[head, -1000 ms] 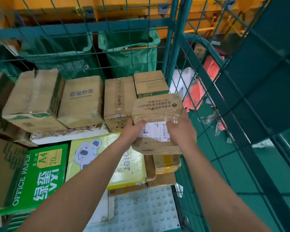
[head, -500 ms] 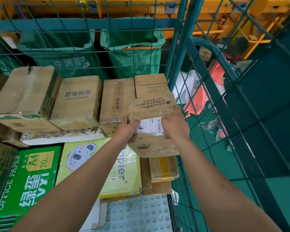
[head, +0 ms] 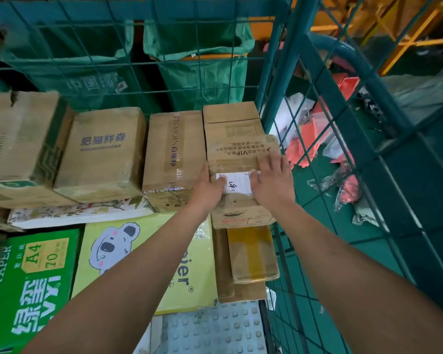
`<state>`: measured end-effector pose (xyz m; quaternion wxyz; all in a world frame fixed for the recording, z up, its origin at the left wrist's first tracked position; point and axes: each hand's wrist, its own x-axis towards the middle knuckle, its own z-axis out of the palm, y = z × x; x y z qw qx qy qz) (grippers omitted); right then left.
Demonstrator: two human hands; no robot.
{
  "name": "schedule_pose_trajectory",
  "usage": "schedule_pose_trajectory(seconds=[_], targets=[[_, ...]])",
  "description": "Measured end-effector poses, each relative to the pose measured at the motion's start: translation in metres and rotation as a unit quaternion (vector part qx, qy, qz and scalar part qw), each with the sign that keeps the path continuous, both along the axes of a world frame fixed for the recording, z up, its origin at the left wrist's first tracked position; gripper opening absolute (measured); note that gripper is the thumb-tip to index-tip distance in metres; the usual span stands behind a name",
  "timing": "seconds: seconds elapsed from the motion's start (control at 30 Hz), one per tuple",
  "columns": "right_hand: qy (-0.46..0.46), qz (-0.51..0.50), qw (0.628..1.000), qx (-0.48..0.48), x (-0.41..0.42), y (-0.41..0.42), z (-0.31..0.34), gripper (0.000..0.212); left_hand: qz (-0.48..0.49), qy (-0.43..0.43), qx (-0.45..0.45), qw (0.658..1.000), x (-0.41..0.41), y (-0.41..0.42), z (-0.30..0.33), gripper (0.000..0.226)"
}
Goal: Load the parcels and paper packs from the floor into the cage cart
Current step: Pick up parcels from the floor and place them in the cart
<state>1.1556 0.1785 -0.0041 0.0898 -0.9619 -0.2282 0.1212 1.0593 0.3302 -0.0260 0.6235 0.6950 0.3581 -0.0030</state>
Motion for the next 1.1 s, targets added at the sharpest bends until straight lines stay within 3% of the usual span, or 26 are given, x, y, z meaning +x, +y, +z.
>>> schedule_pose_trajectory(seconds=[0.1,0.17,0.23,0.4,0.53,0.7,0.9,0.97,1.03,1.1], targets=[[0.004,0.015,0.997,-0.072,0.009,0.004,-0.034,0.065,-0.062,0.059,0.168,0.982,0.011,-0.01,-0.042,0.073],[-0.016,0.026,0.997,-0.065,0.018,0.009,-0.041,0.065,-0.083,0.083,0.325,0.938,0.018,-0.012,-0.05,0.073],[-0.028,0.039,0.997,-0.061,0.028,0.016,-0.043,0.065,-0.123,0.069,0.401,0.905,0.029,-0.01,-0.05,0.068],[-0.038,0.041,0.997,-0.049,0.031,0.019,-0.045,0.065,-0.119,-0.024,0.425,0.897,0.04,-0.009,-0.046,0.068],[-0.035,0.042,0.998,-0.042,0.036,0.021,-0.05,0.066,-0.113,-0.023,0.396,0.911,0.045,-0.007,-0.048,0.052],[-0.011,0.071,0.997,-0.04,0.035,0.018,-0.046,0.068,-0.177,-0.003,0.431,0.885,0.05,0.004,-0.052,0.052],[0.035,0.231,0.967,-0.103,0.006,-0.024,-0.02,0.114,-0.292,0.097,0.42,0.854,0.045,0.022,-0.017,0.071],[0.021,0.241,0.96,-0.138,0.002,-0.034,-0.019,0.114,-0.363,0.083,0.432,0.821,0.028,0.021,-0.005,0.088],[0.001,0.204,0.967,-0.151,0.002,-0.035,-0.015,0.108,-0.444,0.081,0.457,0.767,0.008,0.019,-0.004,0.107],[-0.002,0.161,0.977,-0.139,0.006,-0.028,-0.007,0.098,-0.465,0.086,0.497,0.727,-0.002,0.023,-0.013,0.112]])
